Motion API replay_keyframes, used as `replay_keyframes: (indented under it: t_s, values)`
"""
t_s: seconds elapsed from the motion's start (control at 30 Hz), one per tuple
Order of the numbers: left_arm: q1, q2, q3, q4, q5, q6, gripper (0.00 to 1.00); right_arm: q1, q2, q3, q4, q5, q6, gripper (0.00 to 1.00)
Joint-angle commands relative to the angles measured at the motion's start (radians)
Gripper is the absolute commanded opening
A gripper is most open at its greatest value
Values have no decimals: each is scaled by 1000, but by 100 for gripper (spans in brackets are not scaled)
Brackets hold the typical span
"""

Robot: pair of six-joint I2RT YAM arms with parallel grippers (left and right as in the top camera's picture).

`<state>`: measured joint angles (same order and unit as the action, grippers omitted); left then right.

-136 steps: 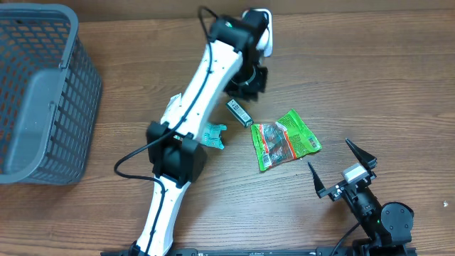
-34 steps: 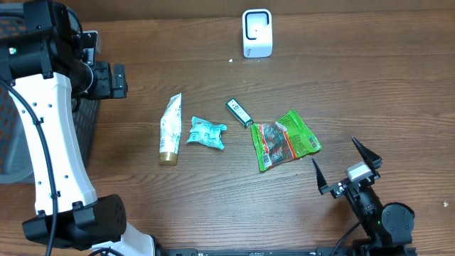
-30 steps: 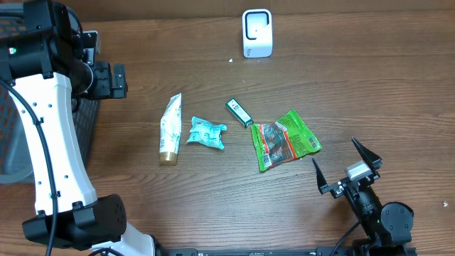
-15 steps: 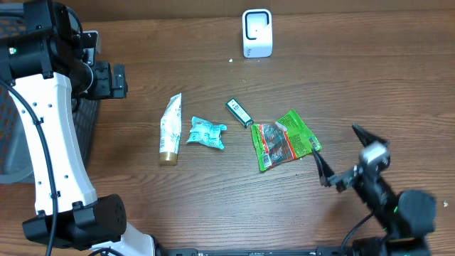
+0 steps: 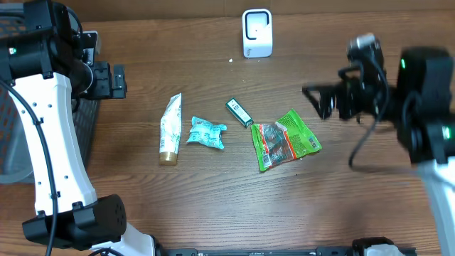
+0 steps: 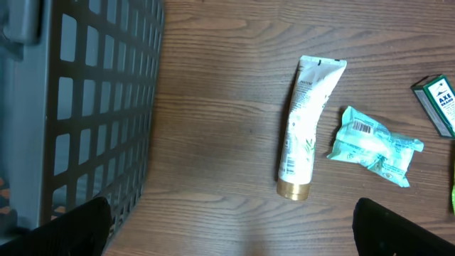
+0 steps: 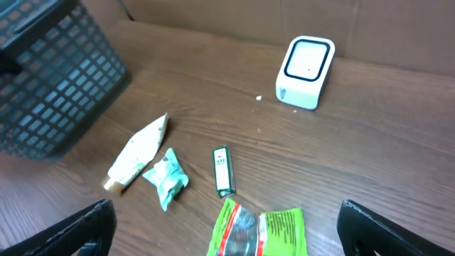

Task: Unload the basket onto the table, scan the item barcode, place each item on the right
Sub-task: 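Move the right gripper over the green snack bag and grasp it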

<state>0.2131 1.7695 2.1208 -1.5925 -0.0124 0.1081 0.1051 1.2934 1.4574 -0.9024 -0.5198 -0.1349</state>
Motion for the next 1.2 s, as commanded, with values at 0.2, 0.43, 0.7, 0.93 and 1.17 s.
replay_keyframes:
  t_s: [0.2,0.43,0.7,0.93,1.17]
  values:
    - [3,-16,6,1,-3,12,100,3,304,68,-8,13,-22,100]
    - [3,-16,6,1,-3,12,100,46,466,68,-137,10,1,54]
    - [3,-16,6,1,-3,12,100,169,527,23,-222,62,27,44]
    - [3,-16,6,1,-3,12,100,283,527,-69,-195,216,16,45]
    - [3,-16,6,1,-3,12,100,317,528,-159,-120,179,-56,45]
